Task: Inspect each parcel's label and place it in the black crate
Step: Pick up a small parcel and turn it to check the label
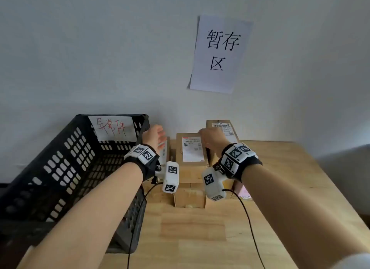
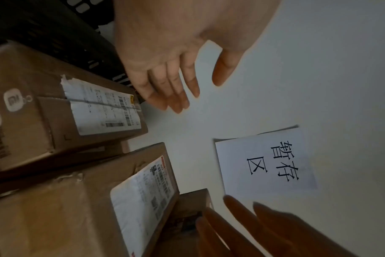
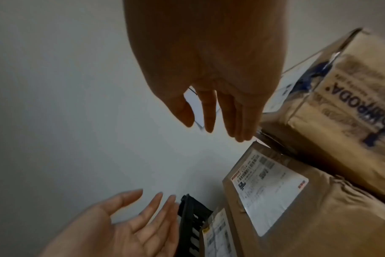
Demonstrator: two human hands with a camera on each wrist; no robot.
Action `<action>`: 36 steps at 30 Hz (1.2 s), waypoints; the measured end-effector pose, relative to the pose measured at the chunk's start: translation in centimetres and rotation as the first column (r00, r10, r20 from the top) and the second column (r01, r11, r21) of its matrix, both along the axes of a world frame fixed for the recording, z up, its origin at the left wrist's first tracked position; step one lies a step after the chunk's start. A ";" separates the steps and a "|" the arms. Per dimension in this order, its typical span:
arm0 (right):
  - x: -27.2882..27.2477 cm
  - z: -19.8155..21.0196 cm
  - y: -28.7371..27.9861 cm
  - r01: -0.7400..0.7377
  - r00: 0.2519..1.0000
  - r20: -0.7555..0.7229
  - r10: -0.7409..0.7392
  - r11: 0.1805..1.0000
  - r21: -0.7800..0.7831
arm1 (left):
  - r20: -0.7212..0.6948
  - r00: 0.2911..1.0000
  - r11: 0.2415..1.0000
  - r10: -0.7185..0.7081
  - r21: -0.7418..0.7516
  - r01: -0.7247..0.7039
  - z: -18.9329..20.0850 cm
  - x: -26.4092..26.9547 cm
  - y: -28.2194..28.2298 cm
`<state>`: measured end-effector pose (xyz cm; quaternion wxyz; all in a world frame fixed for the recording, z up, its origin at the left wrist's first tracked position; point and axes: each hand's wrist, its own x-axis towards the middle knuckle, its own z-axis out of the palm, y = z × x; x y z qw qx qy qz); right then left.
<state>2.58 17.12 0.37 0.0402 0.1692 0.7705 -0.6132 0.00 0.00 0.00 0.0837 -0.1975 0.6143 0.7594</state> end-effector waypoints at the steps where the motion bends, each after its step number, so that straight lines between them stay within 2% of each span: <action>1: -0.4 -0.2 -0.3 -0.037 0.999 0.032 0.036 0.999 0.040 | 0.007 1.000 1.000 -0.025 -0.016 0.025 -0.2 -0.3 0.0; 6: -1.7 -0.9 -1.5 -0.113 0.973 0.224 0.063 0.969 0.219 | 0.086 0.983 0.980 -0.162 -0.107 0.170 -1.6 -1.2 0.4; 11: -2.9 -2.8 -1.6 -0.108 0.938 0.345 0.040 0.978 0.179 | 0.106 0.970 0.952 -0.219 -0.196 0.236 -3.1 -1.2 1.3; 14: -3.7 -4.9 -1.6 -0.095 0.926 0.376 0.030 0.983 0.158 | 0.139 0.959 0.953 -0.247 -0.145 0.267 -3.8 -1.1 1.8; 16: -3.2 -4.7 -1.8 -0.080 0.925 0.380 0.021 0.987 0.140 | 0.167 0.948 0.953 -0.273 -0.091 0.290 -4.2 -1.0 1.9; 25: -2.6 -4.7 -1.2 -0.067 0.964 0.262 0.046 0.995 0.069 | 0.152 0.960 0.969 -0.237 -0.035 0.245 -3.7 -0.8 0.9; 30: -1.4 -2.9 -0.8 -0.103 0.984 0.158 0.080 0.984 0.145 | 0.139 0.974 0.978 -0.180 -0.081 0.192 -1.8 0.6 0.0; 33: -0.5 -2.2 -0.1 -0.063 0.997 0.052 0.055 0.981 0.182 | 0.110 0.973 0.966 -0.203 -0.138 0.217 -0.9 1.8 -0.4; 36: 1.2 -1.6 0.8 -0.033 0.999 0.015 0.031 0.980 0.194 | 0.086 0.958 0.935 -0.275 -0.206 0.287 -0.2 3.5 -0.7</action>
